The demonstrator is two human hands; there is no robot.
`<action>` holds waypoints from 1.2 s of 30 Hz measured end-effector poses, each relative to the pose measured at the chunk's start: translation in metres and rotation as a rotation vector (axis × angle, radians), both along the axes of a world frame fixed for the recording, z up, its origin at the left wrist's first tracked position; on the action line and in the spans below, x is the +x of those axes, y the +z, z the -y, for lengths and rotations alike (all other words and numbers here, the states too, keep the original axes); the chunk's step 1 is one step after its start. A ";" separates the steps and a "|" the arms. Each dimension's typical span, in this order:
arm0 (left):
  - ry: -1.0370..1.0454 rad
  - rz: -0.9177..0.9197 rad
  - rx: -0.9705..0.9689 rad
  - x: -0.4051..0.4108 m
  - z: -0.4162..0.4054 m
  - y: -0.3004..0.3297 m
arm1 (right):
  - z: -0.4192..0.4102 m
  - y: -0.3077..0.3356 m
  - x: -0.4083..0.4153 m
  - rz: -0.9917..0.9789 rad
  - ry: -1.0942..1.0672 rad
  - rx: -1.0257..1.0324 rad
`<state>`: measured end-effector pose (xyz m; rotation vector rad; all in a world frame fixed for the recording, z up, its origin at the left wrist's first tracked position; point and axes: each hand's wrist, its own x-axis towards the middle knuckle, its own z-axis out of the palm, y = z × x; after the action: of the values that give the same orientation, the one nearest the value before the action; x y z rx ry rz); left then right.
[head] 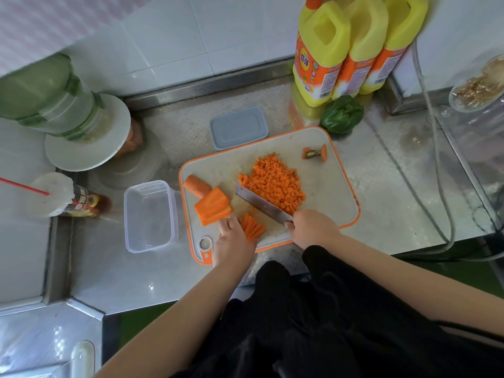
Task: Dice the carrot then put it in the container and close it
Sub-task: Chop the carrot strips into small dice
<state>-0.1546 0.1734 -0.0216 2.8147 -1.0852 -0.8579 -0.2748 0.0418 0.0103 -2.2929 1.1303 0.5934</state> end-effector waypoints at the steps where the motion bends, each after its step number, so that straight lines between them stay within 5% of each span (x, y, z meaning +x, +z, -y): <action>1: 0.006 -0.011 -0.002 -0.001 0.001 0.000 | -0.004 0.000 0.000 0.002 0.001 -0.019; 25: 0.201 -0.124 -0.071 -0.009 0.027 0.002 | -0.005 -0.004 0.006 0.084 0.067 -0.083; 36: 0.030 0.043 -0.121 -0.005 0.013 -0.007 | 0.006 0.004 0.012 0.110 0.009 0.035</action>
<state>-0.1596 0.1606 -0.0285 2.7541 -1.0593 -0.7062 -0.2630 0.0363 0.0141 -2.2731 1.0500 0.4806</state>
